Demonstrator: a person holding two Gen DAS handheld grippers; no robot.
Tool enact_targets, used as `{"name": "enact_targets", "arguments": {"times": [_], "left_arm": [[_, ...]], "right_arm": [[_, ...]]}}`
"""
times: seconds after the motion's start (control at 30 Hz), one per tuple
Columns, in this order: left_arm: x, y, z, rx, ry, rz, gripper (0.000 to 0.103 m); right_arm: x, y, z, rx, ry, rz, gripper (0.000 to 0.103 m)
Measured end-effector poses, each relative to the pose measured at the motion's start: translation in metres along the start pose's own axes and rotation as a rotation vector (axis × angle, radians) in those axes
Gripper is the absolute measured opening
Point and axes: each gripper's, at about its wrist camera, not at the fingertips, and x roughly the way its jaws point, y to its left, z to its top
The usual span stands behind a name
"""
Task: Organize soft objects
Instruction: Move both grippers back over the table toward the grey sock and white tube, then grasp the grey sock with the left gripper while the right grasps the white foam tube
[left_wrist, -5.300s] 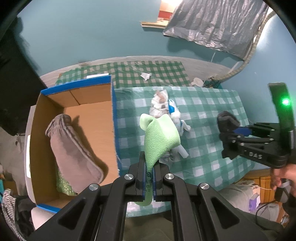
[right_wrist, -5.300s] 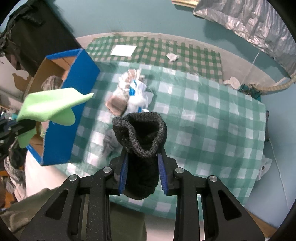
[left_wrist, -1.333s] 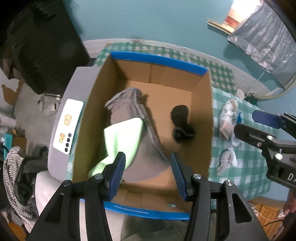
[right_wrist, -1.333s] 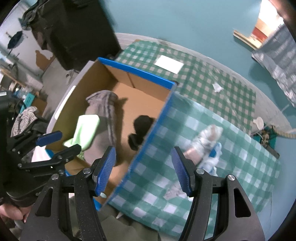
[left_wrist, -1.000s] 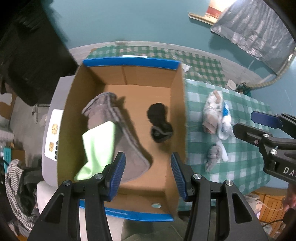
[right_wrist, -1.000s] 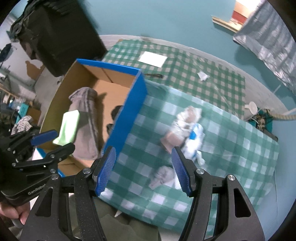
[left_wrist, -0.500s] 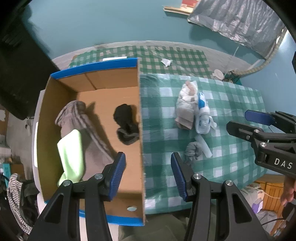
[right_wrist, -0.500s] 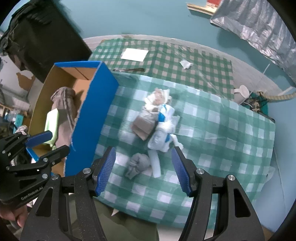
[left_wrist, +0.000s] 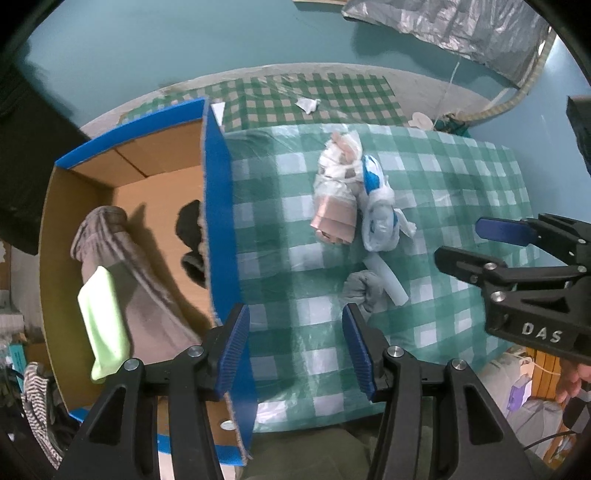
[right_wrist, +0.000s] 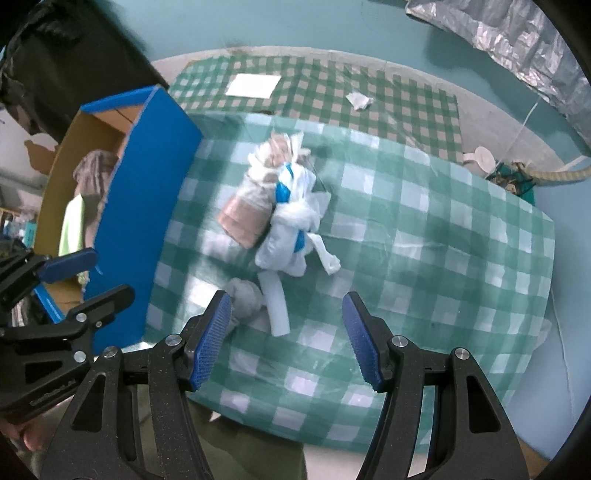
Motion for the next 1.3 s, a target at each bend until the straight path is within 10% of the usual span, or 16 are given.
{"name": "enact_targets", "arguments": {"times": [1.3], "left_arm": [[0.128, -0.058, 0.002, 0.078, 0.169, 0.001, 0.072]], "right_arm": [[0.055, -0.032, -0.023, 0.051, 0.086, -0.003, 0.064]]}}
